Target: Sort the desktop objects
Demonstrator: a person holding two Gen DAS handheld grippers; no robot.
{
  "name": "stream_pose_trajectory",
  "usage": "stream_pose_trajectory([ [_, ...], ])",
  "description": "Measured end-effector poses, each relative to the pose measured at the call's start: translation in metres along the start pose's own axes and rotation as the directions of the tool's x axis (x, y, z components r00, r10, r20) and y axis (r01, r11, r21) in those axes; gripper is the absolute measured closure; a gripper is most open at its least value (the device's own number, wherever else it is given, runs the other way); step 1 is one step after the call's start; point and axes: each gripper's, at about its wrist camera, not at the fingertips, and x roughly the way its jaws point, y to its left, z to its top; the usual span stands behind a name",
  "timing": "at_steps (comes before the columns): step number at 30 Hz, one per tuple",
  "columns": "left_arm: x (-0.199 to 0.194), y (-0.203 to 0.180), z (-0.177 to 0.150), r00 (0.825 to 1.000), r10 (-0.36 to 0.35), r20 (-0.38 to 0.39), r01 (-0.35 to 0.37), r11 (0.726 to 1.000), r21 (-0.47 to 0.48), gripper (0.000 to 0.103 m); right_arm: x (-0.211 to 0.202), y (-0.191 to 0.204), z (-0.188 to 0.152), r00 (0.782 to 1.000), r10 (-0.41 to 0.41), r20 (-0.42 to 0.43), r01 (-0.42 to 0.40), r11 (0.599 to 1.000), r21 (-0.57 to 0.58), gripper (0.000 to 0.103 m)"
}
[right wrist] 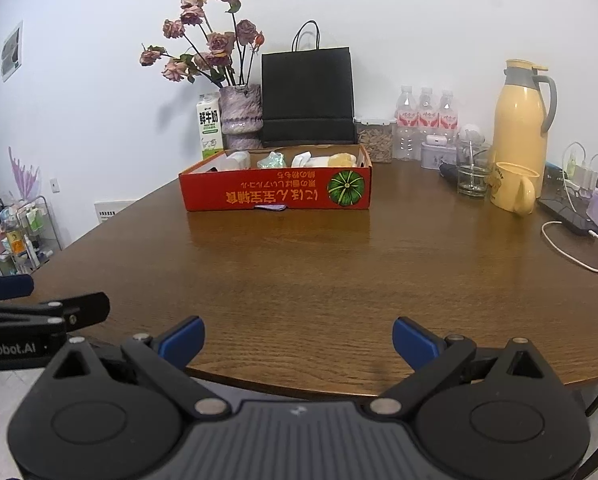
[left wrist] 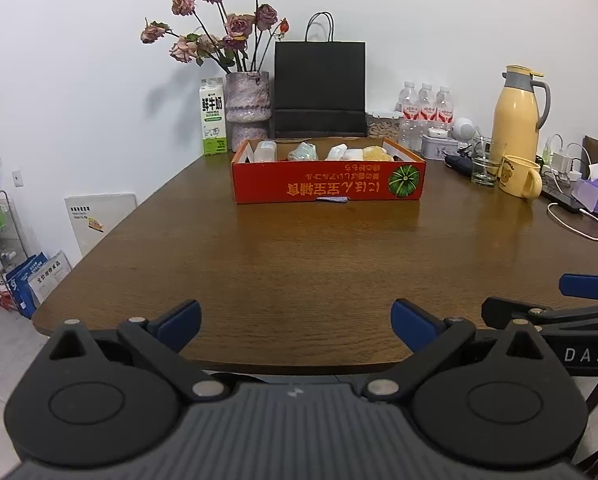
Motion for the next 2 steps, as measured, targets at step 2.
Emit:
stream_pose_trajectory([
  [2, 0.0008, -0.0013, -0.0005, 1.000, -0.006, -0.003, 0.006, 1.000, 0.002, 0.000, 0.0006, 0.0004, -0.0009, 1.000, -0.001, -0.001, 0.001, 1.000, 0.000, 0.002],
])
